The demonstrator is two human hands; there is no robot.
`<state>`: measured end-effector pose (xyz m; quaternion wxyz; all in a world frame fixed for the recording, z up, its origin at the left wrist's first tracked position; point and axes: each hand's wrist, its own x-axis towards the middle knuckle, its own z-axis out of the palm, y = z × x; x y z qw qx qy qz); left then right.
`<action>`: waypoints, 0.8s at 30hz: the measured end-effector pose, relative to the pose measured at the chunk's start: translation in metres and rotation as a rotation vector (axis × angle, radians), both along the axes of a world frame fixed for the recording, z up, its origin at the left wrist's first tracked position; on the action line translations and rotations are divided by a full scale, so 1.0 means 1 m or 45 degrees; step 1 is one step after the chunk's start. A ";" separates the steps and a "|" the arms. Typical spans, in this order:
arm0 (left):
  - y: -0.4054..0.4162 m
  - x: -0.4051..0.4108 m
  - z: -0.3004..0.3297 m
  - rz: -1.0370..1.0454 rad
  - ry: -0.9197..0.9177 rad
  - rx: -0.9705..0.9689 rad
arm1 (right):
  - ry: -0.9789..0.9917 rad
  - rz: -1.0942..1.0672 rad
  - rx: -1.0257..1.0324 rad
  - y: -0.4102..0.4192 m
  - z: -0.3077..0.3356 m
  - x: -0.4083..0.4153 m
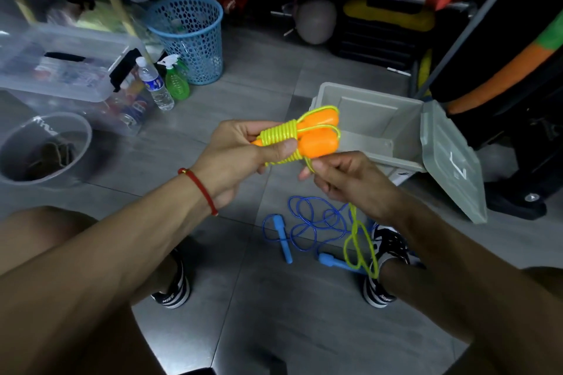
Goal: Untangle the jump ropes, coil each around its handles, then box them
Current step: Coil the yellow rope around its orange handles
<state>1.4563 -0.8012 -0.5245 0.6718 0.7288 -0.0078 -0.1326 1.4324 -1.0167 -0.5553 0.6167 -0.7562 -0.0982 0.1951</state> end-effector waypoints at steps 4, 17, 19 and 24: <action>0.000 0.007 -0.012 0.237 0.044 0.056 | -0.047 0.015 -0.175 0.024 0.000 -0.009; -0.010 0.009 -0.042 0.188 -0.971 1.079 | 0.264 -0.593 -0.049 0.054 0.018 -0.003; -0.011 0.005 -0.045 0.235 -1.131 1.126 | 0.429 -0.741 0.130 0.057 0.029 -0.001; -0.006 0.003 -0.046 0.088 -1.426 0.912 | 0.349 -0.802 0.075 0.054 0.038 -0.003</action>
